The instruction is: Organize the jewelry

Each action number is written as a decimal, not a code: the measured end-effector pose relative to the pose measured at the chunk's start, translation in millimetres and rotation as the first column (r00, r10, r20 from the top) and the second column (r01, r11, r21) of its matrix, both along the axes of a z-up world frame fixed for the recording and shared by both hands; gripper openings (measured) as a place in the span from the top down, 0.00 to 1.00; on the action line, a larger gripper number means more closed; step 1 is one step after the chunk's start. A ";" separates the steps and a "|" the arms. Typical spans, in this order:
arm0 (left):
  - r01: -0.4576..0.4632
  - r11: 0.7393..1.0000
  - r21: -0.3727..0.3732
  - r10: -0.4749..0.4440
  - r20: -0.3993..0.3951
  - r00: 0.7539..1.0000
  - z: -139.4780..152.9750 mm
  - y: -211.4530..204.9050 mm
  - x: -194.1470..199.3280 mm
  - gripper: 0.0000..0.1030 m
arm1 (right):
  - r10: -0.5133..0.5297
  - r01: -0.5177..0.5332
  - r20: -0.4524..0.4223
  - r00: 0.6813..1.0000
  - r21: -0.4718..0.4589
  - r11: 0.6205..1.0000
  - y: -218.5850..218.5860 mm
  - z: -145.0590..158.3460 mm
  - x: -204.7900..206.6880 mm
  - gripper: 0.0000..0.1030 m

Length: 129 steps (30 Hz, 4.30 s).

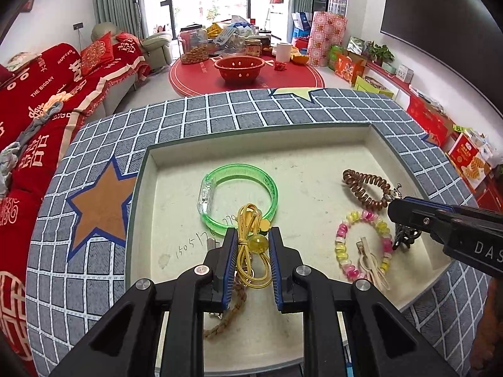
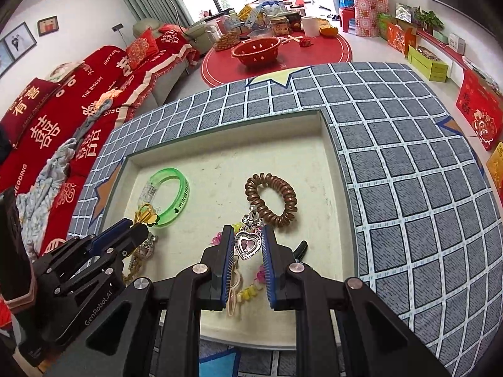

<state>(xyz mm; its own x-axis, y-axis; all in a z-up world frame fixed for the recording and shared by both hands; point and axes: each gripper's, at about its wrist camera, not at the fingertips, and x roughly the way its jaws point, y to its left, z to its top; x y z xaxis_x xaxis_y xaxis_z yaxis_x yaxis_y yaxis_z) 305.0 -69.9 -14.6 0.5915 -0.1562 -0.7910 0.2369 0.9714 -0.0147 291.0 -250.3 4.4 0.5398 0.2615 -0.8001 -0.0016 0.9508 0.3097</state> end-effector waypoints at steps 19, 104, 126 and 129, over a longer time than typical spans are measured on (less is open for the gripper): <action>0.023 0.993 0.118 -0.025 0.015 1.000 -7.8 -20.7 -3.6 0.68 | 0.006 -0.007 -0.045 0.999 -0.025 1.000 4.1 -22.7 8.3 0.56; -0.145 0.989 -0.004 0.145 0.102 0.984 18.3 55.2 -159.7 0.00 | -0.062 0.078 0.104 0.993 -0.156 0.985 21.9 8.9 -150.4 0.00; -0.178 0.984 -0.024 0.179 0.230 0.957 33.3 60.1 -181.0 0.00 | -0.057 0.141 0.329 0.943 -0.236 0.962 37.1 39.8 -187.4 0.00; -0.181 0.983 -0.026 0.182 0.239 0.954 35.0 60.9 -181.6 0.00 | -0.059 0.144 0.336 0.940 -0.233 0.962 36.8 41.2 -188.5 0.00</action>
